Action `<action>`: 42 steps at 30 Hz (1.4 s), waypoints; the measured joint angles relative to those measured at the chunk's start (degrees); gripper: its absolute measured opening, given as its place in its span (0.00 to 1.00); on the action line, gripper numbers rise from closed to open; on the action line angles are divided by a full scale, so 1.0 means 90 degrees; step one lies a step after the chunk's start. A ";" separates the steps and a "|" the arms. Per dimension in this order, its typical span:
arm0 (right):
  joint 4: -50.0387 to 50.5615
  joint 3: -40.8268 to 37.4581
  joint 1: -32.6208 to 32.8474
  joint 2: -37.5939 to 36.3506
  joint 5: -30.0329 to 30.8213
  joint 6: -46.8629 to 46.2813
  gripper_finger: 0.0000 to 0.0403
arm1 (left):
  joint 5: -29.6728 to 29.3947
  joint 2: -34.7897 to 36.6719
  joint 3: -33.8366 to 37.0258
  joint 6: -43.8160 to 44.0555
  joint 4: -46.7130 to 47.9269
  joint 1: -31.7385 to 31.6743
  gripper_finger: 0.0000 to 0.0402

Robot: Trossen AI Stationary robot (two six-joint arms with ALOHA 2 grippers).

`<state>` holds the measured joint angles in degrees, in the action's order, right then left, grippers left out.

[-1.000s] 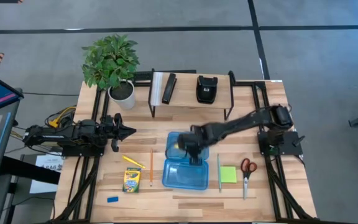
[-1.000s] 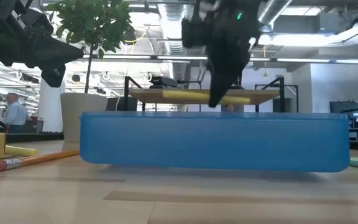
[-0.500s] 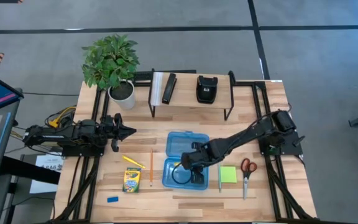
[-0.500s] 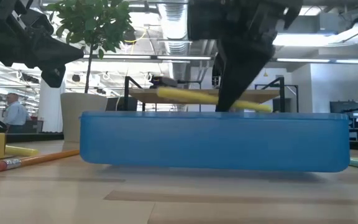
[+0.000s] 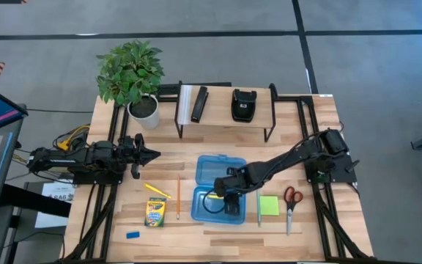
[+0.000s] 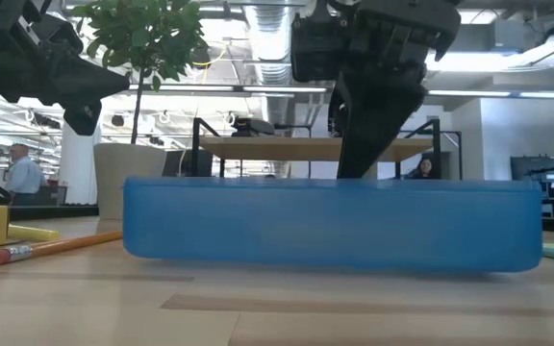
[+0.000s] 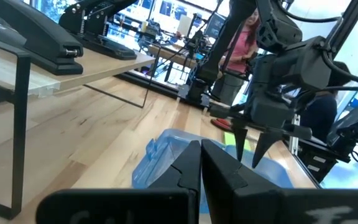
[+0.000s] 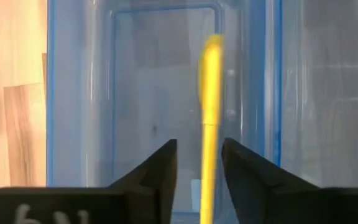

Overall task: Pack school essentials
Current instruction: Put the yellow pen into the blue supply box

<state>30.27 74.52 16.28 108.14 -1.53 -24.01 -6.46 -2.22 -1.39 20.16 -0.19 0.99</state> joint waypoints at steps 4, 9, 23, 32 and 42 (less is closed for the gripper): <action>0.0002 0.0102 -0.0072 -0.0012 -0.0011 0.0034 0.47 | 0.0000 0.0000 0.0002 0.0000 -0.0002 0.0000 0.00; -0.0602 0.0175 -0.0162 -0.0024 -0.0003 0.0052 0.50 | 0.0000 0.0000 0.0001 0.0000 -0.0002 0.0001 0.00; -0.2523 0.0177 -0.0575 -0.0015 0.0004 0.0090 0.44 | 0.0000 0.0000 0.0000 0.0010 0.0000 0.0000 0.00; -0.2609 0.0177 -0.0577 -0.0010 0.0040 0.0591 0.43 | 0.1190 0.0002 0.0002 -0.0136 -0.0478 0.0147 0.00; -0.2665 0.0177 -0.0608 -0.0010 0.0064 0.0823 0.43 | 0.0828 -0.0199 -0.0579 -0.0299 0.0349 0.0222 0.00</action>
<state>6.29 76.12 10.81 108.05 -0.95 -16.60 0.99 -4.01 -6.60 17.47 2.96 2.98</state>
